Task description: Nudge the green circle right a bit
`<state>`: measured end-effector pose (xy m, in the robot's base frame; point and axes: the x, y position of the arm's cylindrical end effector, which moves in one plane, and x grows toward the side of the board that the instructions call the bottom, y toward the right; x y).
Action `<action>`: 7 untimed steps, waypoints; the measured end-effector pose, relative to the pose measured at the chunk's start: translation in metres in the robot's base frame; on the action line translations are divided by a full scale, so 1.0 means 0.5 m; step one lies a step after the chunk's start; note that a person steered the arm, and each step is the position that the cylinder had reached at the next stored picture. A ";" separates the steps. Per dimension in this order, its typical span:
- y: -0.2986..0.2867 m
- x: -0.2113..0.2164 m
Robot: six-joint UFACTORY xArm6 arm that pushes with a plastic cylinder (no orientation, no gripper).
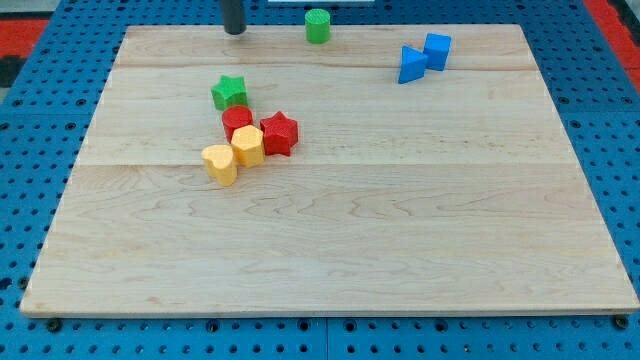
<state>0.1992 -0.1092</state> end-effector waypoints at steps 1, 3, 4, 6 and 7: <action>0.007 0.038; 0.182 0.114; 0.271 0.094; 0.291 0.094; 0.302 0.095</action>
<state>0.2464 0.0417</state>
